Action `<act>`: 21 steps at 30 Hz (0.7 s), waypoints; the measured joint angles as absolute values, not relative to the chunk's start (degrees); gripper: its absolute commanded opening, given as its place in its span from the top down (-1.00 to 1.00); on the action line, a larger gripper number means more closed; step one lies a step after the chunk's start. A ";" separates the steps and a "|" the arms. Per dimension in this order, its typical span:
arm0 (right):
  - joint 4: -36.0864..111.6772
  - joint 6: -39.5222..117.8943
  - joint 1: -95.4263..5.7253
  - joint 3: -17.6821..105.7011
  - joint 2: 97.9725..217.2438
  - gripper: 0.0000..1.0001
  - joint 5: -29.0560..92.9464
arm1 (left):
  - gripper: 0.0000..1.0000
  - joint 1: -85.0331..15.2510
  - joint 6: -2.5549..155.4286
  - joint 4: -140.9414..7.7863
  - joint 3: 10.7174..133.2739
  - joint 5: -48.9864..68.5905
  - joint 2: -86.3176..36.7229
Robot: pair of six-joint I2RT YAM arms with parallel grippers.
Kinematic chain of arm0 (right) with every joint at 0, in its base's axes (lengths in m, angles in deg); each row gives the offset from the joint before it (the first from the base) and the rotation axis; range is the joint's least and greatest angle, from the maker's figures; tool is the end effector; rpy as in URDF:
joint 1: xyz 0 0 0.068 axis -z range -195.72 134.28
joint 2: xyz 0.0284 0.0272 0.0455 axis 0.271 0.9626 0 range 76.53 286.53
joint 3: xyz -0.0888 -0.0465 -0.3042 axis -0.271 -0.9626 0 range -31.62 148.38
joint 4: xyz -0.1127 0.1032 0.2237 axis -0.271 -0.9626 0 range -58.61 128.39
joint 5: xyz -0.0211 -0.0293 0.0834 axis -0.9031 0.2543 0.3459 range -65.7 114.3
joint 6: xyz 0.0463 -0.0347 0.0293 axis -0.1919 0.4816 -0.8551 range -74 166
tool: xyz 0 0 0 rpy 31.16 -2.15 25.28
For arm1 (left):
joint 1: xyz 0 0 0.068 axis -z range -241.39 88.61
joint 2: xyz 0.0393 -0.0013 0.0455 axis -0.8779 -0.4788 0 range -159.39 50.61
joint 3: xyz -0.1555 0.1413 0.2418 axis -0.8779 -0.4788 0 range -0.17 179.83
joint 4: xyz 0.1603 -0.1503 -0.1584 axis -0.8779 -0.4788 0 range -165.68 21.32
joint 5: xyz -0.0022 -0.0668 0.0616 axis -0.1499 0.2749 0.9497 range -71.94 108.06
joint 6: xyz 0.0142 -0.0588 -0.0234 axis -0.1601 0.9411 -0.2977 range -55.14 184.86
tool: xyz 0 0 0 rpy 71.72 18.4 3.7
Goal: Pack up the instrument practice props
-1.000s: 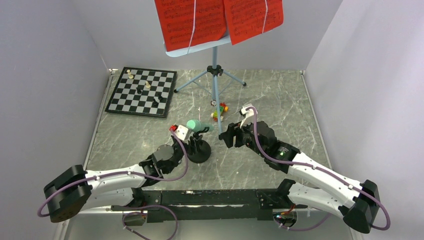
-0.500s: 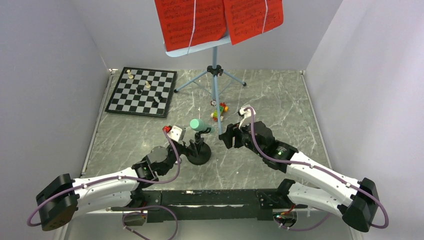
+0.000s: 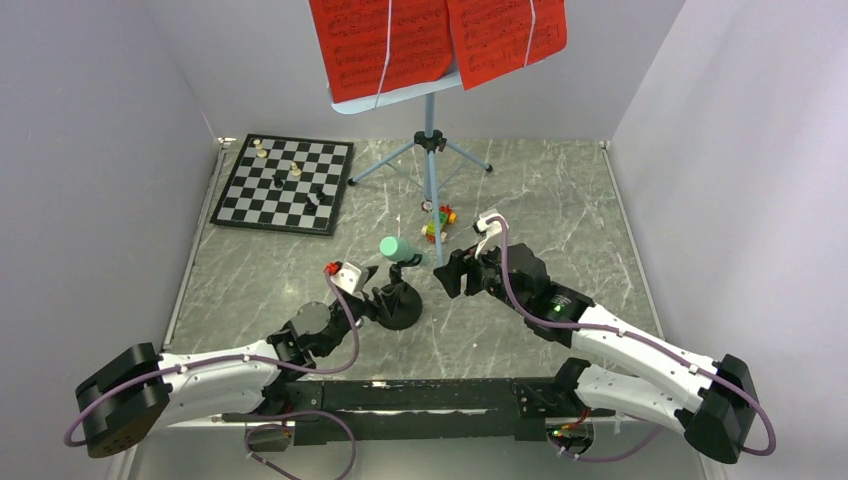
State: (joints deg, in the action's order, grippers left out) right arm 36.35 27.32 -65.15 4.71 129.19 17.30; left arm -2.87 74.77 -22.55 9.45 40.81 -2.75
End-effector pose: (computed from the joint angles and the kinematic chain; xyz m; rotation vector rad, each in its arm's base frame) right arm 0.1412 0.1553 0.3088 -0.4333 1.9007 0.6883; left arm 0.1104 -0.1430 0.2366 0.3383 1.5308 -0.6446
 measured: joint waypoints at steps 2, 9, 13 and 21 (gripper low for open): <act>37.70 27.61 -65.15 4.38 129.19 -0.41 17.47 | -0.64 -2.89 74.83 -21.04 8.54 40.37 -2.62; 42.69 28.57 -65.15 3.97 129.85 -0.45 19.79 | -0.71 -2.91 75.01 -19.27 5.94 40.39 -0.57; 46.97 29.73 -65.15 3.27 131.38 -0.58 21.08 | -0.67 -2.93 74.35 -18.31 6.96 40.37 -1.22; 51.54 34.25 -65.92 2.61 134.37 -0.95 21.56 | -0.14 -3.44 72.19 -15.75 11.42 39.97 -7.06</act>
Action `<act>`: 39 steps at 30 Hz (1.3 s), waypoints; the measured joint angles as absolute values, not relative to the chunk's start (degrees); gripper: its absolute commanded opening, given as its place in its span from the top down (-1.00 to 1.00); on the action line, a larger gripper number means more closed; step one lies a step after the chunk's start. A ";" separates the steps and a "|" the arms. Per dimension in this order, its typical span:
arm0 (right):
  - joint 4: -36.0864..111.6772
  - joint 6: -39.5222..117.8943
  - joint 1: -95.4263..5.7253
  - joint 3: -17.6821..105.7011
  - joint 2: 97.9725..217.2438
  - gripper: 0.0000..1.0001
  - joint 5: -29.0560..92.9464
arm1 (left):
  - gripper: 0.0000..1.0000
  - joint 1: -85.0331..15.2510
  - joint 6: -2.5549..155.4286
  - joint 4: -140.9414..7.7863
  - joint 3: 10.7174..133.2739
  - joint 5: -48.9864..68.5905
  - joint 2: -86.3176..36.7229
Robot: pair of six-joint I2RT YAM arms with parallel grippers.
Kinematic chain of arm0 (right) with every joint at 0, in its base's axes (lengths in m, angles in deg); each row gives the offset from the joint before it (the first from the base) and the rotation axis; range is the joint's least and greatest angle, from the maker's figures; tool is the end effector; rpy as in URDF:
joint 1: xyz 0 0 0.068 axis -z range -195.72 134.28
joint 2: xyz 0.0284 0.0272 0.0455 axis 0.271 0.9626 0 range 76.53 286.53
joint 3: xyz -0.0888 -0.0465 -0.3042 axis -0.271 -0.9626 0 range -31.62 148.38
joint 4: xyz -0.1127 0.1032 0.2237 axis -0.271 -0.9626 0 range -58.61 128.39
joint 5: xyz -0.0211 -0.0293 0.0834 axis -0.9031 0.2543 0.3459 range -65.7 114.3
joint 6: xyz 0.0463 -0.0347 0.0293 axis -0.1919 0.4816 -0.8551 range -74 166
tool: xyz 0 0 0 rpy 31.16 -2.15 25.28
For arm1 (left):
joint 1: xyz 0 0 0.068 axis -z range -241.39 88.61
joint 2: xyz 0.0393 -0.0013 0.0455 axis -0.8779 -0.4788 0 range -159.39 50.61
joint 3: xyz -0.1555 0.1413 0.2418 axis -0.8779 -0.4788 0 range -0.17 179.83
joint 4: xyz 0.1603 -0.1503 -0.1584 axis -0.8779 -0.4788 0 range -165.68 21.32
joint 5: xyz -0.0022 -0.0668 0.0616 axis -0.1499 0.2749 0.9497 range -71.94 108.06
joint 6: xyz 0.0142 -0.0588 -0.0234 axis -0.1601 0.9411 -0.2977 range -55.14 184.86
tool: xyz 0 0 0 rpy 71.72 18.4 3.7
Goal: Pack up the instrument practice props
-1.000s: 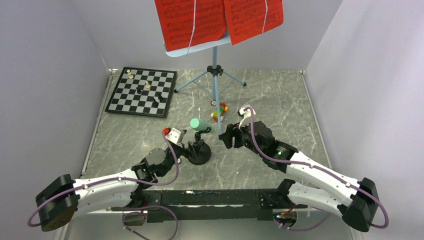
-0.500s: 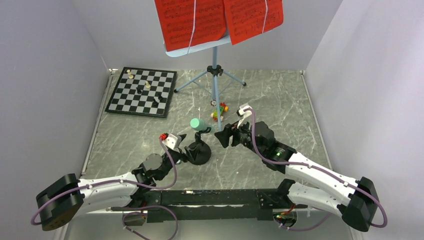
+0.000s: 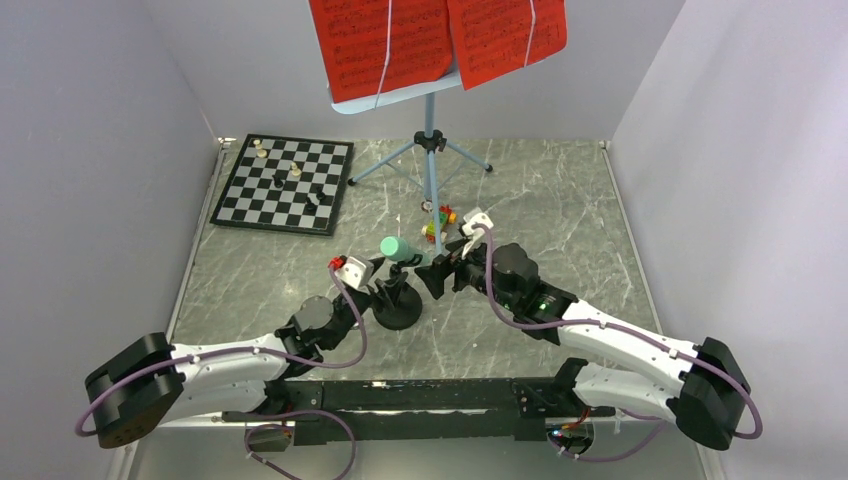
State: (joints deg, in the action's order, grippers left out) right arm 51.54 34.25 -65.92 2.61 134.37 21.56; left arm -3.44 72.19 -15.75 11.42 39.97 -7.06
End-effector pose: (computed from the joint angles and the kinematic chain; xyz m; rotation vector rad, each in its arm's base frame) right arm 0.1515 0.1779 0.3085 -0.5627 1.7237 0.7393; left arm 0.1183 -0.1536 0.2502 0.3359 1.4549 -0.6495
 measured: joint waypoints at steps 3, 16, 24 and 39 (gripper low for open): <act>52.26 36.18 -67.16 2.61 134.98 -0.98 20.86 | 0.07 -3.57 71.45 -15.36 12.08 39.80 -9.12; 60.65 44.11 -70.73 2.64 138.09 -0.99 17.01 | 0.54 -3.61 70.05 -15.23 12.08 37.90 -10.38; 65.37 48.98 -71.05 4.14 144.14 -0.96 16.86 | 0.87 -3.61 70.03 -15.43 12.10 37.44 -10.36; 74.23 55.56 -71.43 4.38 148.03 -0.76 17.04 | 1.00 -3.87 69.81 -18.46 13.78 37.00 -10.36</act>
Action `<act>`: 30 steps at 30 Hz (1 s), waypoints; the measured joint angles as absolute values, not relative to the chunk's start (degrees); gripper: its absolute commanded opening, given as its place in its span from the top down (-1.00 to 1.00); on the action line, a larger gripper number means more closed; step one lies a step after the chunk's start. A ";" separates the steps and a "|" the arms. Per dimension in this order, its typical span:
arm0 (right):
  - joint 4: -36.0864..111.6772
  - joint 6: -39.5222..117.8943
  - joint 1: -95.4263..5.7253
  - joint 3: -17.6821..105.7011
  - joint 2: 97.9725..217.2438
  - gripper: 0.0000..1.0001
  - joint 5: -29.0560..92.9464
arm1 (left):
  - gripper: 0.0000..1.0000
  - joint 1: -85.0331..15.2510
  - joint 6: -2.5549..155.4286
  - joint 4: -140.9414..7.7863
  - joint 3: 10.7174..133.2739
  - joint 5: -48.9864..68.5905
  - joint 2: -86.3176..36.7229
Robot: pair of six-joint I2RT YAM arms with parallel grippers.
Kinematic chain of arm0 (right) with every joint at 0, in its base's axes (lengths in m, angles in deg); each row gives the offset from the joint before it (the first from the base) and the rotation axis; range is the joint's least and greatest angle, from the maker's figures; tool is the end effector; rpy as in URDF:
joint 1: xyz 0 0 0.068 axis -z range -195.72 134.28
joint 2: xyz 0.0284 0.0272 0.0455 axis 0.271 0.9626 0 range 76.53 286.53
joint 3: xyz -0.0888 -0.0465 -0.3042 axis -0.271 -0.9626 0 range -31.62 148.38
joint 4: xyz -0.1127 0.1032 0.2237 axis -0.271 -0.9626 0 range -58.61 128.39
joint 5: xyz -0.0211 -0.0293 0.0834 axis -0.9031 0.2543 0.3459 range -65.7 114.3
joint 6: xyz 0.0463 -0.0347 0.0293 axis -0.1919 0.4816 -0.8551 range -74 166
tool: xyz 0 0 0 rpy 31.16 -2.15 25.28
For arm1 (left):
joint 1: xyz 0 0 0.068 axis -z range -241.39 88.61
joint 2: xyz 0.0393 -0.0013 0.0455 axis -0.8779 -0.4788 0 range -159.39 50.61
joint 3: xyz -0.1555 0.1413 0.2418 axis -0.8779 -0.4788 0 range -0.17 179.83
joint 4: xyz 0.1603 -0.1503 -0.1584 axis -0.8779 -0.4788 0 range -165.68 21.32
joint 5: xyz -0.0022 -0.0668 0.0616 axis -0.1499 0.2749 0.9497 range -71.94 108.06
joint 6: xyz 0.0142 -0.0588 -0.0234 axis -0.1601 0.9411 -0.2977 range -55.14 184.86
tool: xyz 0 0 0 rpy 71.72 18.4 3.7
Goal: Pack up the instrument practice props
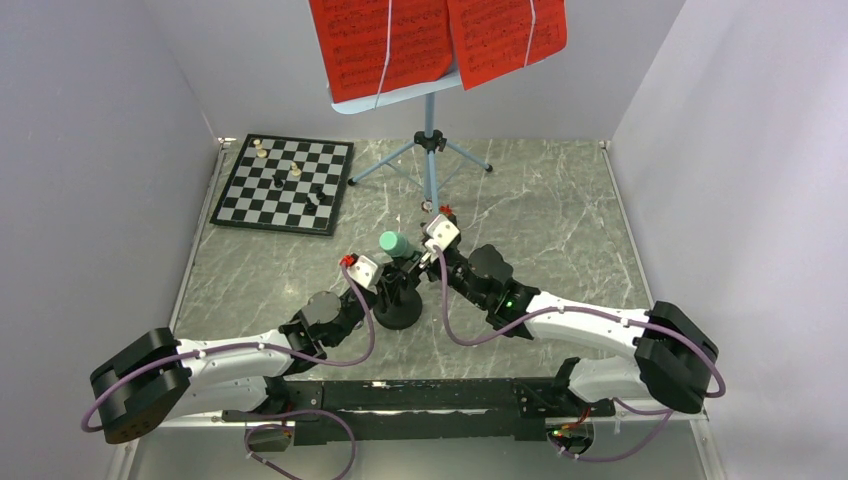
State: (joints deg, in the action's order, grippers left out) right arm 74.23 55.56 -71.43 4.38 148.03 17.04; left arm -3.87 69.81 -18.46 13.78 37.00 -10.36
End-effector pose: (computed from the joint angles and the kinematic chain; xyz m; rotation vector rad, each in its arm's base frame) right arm 0.1673 0.2338 0.3115 -0.7702 1.3908 0.5329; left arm 0.1253 -0.1664 0.2482 0.4346 1.4879 -0.6197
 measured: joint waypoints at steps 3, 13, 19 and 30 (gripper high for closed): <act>75.76 56.50 -71.64 4.41 149.21 -0.50 17.15 | 1.00 -3.94 69.81 -18.53 13.80 36.94 -10.36; 76.67 58.38 -71.80 5.26 150.94 1.00 18.30 | 1.00 -4.11 69.79 -18.64 14.59 37.05 -11.26; 74.55 57.81 -71.97 6.26 150.79 1.00 16.71 | 1.00 -4.14 70.05 -18.84 14.66 37.40 -11.26; 67.80 57.99 -74.20 7.09 147.42 1.00 9.85 | 1.00 -3.79 70.20 -19.01 14.66 37.02 -11.26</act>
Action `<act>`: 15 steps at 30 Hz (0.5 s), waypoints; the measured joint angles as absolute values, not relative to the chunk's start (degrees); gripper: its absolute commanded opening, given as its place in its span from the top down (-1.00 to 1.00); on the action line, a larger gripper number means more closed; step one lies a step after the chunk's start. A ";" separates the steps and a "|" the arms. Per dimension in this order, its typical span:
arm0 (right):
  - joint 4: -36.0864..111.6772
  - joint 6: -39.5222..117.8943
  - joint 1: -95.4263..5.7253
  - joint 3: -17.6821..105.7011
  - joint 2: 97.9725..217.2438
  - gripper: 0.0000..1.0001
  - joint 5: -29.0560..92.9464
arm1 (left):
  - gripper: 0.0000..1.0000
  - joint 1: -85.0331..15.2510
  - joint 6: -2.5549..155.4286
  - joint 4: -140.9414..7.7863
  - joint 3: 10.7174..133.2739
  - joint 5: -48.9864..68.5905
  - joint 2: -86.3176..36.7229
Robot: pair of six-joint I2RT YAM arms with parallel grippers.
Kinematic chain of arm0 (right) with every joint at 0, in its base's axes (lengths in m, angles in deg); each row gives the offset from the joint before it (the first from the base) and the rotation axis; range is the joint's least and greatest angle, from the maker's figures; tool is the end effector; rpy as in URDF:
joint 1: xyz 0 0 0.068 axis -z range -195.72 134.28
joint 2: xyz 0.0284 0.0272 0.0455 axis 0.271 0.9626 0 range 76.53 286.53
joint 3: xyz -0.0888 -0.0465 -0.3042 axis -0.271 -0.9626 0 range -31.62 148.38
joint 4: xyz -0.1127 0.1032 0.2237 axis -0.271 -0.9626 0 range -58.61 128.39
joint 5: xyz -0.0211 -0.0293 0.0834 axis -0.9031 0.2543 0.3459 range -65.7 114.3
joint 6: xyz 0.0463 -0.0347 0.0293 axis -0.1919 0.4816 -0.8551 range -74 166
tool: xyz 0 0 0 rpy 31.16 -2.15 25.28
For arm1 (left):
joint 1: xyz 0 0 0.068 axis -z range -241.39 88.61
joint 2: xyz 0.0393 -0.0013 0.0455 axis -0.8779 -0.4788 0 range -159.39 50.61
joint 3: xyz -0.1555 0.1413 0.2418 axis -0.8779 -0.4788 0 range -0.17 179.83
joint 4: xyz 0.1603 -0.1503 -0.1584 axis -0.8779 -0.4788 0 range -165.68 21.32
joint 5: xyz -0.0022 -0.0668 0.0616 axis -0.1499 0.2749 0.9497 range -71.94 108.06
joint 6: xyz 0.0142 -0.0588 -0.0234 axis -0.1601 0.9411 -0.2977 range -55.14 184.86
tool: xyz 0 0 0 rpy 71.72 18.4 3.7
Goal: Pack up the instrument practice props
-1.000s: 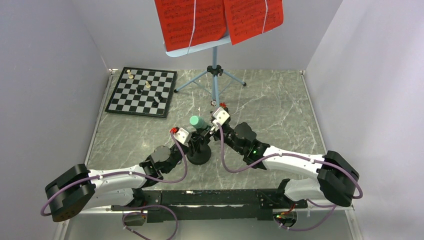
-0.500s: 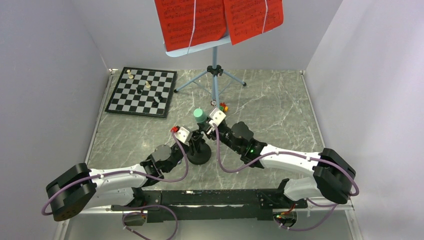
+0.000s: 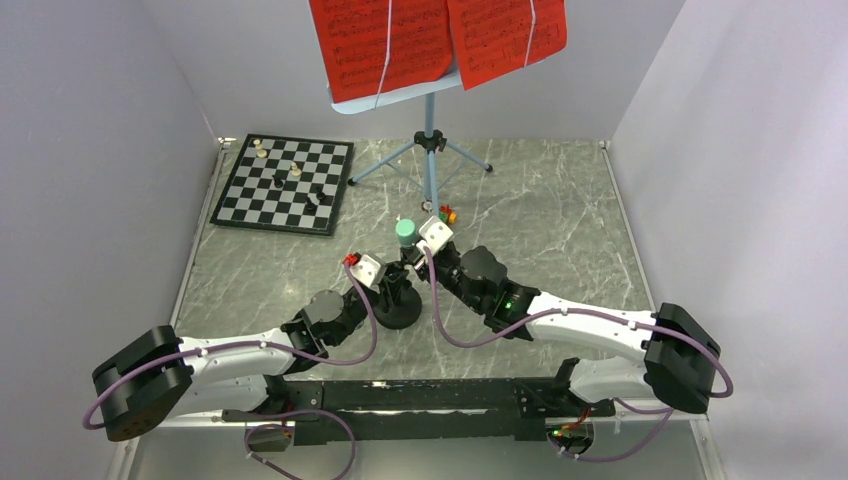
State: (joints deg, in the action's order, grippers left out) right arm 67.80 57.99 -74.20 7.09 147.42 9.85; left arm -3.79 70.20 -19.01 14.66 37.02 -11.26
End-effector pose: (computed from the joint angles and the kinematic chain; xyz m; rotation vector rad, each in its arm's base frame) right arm 0.1616 0.2391 0.3180 -0.7757 1.4381 0.4210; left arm 0.1274 -0.1702 0.2492 0.4356 1.4980 -0.6214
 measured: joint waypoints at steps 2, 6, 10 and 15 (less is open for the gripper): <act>66.55 57.97 -74.38 7.51 147.14 1.00 9.15 | 1.00 -3.79 70.20 -18.99 14.66 36.87 -11.26; 64.28 57.88 -74.79 7.95 146.17 1.00 7.94 | 1.00 -3.70 70.24 -18.99 14.66 36.26 -11.26; 63.14 58.38 -74.99 7.97 144.88 1.00 4.75 | 1.00 -3.52 70.35 -19.03 14.66 35.73 -11.26; 63.73 61.38 -72.13 8.82 140.82 1.00 -5.59 | 1.00 -3.48 70.53 -19.23 14.48 36.15 -11.00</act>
State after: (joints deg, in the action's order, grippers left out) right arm 63.73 61.38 -72.13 8.82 140.82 -5.59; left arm -3.48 70.53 -19.23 14.48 36.15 -11.00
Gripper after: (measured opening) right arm 0.415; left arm 0.319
